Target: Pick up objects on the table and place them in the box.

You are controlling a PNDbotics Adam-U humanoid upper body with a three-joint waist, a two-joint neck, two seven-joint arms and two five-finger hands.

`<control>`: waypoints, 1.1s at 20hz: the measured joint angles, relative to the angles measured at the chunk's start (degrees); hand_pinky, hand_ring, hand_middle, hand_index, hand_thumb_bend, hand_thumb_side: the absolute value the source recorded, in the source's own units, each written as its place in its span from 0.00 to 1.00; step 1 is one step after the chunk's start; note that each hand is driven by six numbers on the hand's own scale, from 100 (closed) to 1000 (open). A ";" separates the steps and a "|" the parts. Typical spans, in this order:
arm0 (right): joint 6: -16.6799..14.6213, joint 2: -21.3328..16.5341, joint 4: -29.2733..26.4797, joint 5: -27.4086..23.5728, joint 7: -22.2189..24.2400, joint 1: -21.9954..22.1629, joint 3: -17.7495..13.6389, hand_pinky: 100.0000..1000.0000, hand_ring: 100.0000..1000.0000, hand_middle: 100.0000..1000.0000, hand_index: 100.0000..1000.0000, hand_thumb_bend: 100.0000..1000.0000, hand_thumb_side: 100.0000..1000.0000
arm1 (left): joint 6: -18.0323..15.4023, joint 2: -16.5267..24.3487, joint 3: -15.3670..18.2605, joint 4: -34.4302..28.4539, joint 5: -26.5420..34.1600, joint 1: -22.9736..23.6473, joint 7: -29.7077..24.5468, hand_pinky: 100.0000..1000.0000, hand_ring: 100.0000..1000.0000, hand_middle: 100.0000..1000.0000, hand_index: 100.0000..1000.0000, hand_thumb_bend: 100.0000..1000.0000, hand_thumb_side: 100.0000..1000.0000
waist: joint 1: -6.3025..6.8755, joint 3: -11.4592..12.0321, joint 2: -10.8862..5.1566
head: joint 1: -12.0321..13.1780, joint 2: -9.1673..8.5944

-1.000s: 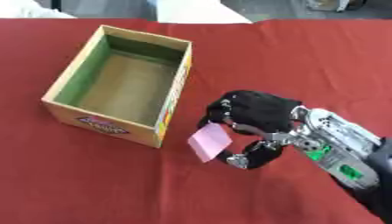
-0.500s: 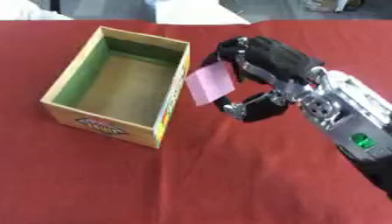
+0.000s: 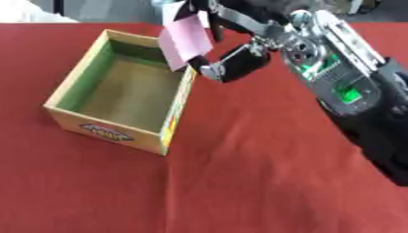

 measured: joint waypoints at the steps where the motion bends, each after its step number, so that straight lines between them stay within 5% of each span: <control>1: -0.41 1.65 2.45 0.78 0.40 -1.34 -0.11 0.72 0.39 0.27 0.40 0.00 0.00 | 0.04 0.00 0.00 0.00 0.02 -0.01 -0.04 0.49 0.72 0.56 0.70 0.00 0.70 | 0.00 0.11 0.00 | -0.13 0.00; 13: -7.85 19.45 28.14 12.41 1.18 -9.06 -5.08 0.73 0.43 0.31 0.43 0.00 0.04 | 0.30 -0.48 -0.38 0.00 0.44 -1.00 -0.44 0.49 0.72 0.56 0.70 0.00 0.70 | -0.32 2.04 0.53 | -1.91 0.07; 22: -12.66 26.66 39.98 22.56 0.66 -10.01 -8.44 0.74 0.55 0.45 0.58 0.00 0.10 | 0.49 -0.79 -0.43 0.00 0.67 -1.81 -0.81 0.49 0.72 0.57 0.70 0.00 0.70 | -0.70 2.96 1.13 | -2.79 -0.38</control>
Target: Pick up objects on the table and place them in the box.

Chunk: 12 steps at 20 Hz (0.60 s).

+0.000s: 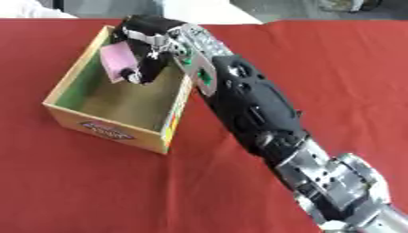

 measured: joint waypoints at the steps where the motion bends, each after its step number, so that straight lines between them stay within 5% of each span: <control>1: -0.41 0.32 0.65 0.95 0.05 0.00 -0.17 0.74 0.57 0.47 0.60 0.00 0.09 | 0.05 -0.12 -0.01 0.00 0.00 -0.02 -0.05 0.49 0.72 0.57 0.70 0.00 0.70 | -0.01 0.03 0.01 | -0.04 -0.01; 7: -1.45 1.29 2.41 6.82 -0.48 0.00 -1.29 0.75 0.67 0.57 0.70 0.00 0.12 | 0.20 -0.17 -0.27 0.00 0.02 -0.03 -0.21 0.49 0.72 0.57 0.70 0.00 0.70 | -0.15 0.13 0.02 | -0.06 -0.02; 8: -1.57 1.34 2.44 7.42 -0.68 0.00 -1.43 0.82 0.77 0.69 0.80 0.04 0.15 | 0.20 -0.17 -0.27 0.00 0.02 -0.03 -0.22 0.49 0.72 0.57 0.70 0.00 0.70 | -0.15 0.13 0.02 | -0.06 -0.02; 12: -1.66 1.67 2.37 10.55 -1.20 0.00 -1.49 0.91 0.88 0.80 0.87 0.27 0.10 | 0.29 -0.18 -0.28 0.00 0.02 -0.03 -0.31 0.49 0.72 0.57 0.70 0.00 0.70 | -0.15 0.13 0.02 | -0.06 -0.02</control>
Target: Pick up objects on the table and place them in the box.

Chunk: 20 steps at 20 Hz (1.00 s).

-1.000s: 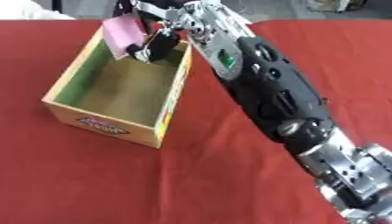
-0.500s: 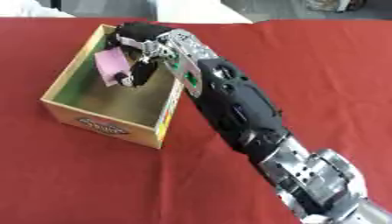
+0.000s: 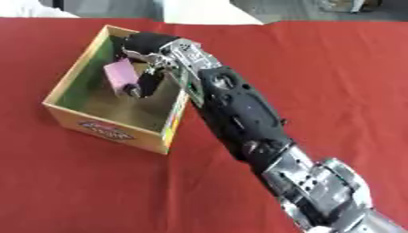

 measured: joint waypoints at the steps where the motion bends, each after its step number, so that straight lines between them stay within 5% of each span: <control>1: 0.02 0.01 -0.04 0.77 0.02 0.00 0.00 0.93 0.89 0.81 0.88 0.30 0.12 | 0.03 0.00 0.00 0.00 0.00 0.00 -0.03 0.49 0.72 0.57 0.70 0.00 0.70 | 0.00 0.00 0.00 | 0.00 0.00; 7: 0.15 0.04 -1.16 3.38 1.07 0.00 -0.38 0.96 0.91 0.85 0.93 0.35 0.17 | 0.13 -0.01 0.00 0.00 0.00 0.00 -0.13 0.49 0.72 0.57 0.70 0.00 0.70 | 0.01 -0.04 0.00 | 0.00 0.00; 13: 0.63 0.04 -2.10 2.20 2.05 0.01 -0.71 0.96 0.89 0.86 0.94 0.30 0.09 | 0.14 -0.01 0.00 0.00 0.00 0.01 -0.19 0.49 0.72 0.57 0.70 0.00 0.69 | 0.13 -0.30 0.00 | 0.02 0.00; 20: 1.95 -0.23 -5.12 -1.45 2.08 0.47 -0.71 0.92 0.84 0.81 0.92 0.19 0.22 | 0.10 -0.01 0.00 0.00 0.00 0.01 -0.31 0.49 0.72 0.57 0.70 0.00 0.70 | 0.30 -0.64 -0.03 | 0.13 0.00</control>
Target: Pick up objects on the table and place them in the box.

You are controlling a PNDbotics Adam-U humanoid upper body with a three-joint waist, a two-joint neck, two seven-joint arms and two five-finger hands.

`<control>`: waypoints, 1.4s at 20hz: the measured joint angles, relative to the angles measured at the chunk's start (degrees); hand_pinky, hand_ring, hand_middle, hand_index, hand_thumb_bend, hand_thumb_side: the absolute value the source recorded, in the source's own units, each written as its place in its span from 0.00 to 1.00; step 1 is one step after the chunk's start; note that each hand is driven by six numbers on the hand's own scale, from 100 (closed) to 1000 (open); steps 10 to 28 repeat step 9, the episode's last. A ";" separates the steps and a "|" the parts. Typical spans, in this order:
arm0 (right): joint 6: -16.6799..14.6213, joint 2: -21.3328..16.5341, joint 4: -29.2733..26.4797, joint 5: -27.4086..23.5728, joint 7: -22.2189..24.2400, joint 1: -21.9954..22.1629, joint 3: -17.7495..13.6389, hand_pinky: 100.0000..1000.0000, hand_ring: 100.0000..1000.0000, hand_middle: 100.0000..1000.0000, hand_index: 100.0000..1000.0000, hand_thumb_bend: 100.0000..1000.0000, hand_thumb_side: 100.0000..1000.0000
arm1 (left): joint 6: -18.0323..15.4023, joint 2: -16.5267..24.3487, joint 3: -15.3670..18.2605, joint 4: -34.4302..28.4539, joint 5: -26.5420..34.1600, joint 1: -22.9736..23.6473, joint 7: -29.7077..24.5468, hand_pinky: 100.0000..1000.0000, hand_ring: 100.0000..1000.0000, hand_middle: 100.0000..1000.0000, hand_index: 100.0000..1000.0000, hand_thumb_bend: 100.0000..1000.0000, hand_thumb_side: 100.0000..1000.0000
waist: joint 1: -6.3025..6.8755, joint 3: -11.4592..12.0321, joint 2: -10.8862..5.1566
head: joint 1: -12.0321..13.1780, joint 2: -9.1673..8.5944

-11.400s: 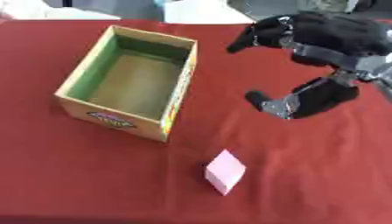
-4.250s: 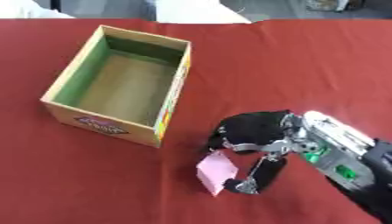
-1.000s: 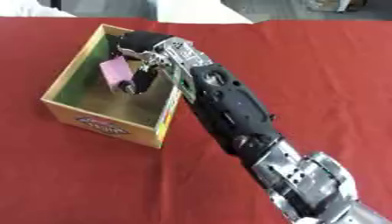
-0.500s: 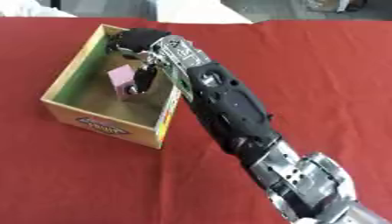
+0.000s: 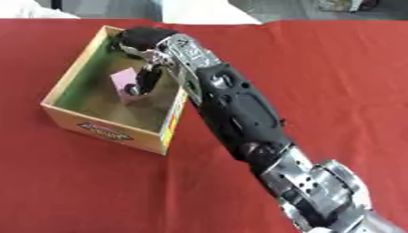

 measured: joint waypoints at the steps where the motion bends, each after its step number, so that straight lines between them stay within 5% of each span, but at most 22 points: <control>1: 0.27 -0.34 -1.19 -0.63 -0.16 0.00 0.04 0.92 0.83 0.80 0.91 0.16 0.23 | 0.01 0.00 0.00 0.00 0.00 0.01 -0.01 0.49 0.72 0.57 0.70 0.00 0.70 | 0.04 -0.04 -0.04 | 0.05 0.00; 5: 1.85 -3.03 -8.19 -3.77 -0.33 0.13 0.76 0.90 0.81 0.76 0.88 0.00 0.26 | 0.02 0.00 0.01 0.00 0.00 0.14 -0.01 0.50 0.72 0.57 0.70 0.00 0.69 | 0.10 -0.40 -0.42 | 0.25 0.01; 9: 4.02 -7.60 -18.53 -7.63 -0.26 1.51 1.44 0.88 0.78 0.74 0.86 0.00 0.29 | -0.04 0.00 0.03 0.00 -0.02 0.52 0.07 0.50 0.72 0.57 0.70 0.00 0.69 | 0.27 -0.79 -0.80 | 1.02 0.04; 28: 4.02 -7.60 -18.53 -7.63 -0.26 1.51 1.44 0.88 0.78 0.74 0.86 0.00 0.29 | -0.04 0.00 0.03 0.00 -0.02 0.52 0.07 0.50 0.72 0.57 0.70 0.00 0.69 | 0.27 -0.79 -0.80 | 1.02 0.04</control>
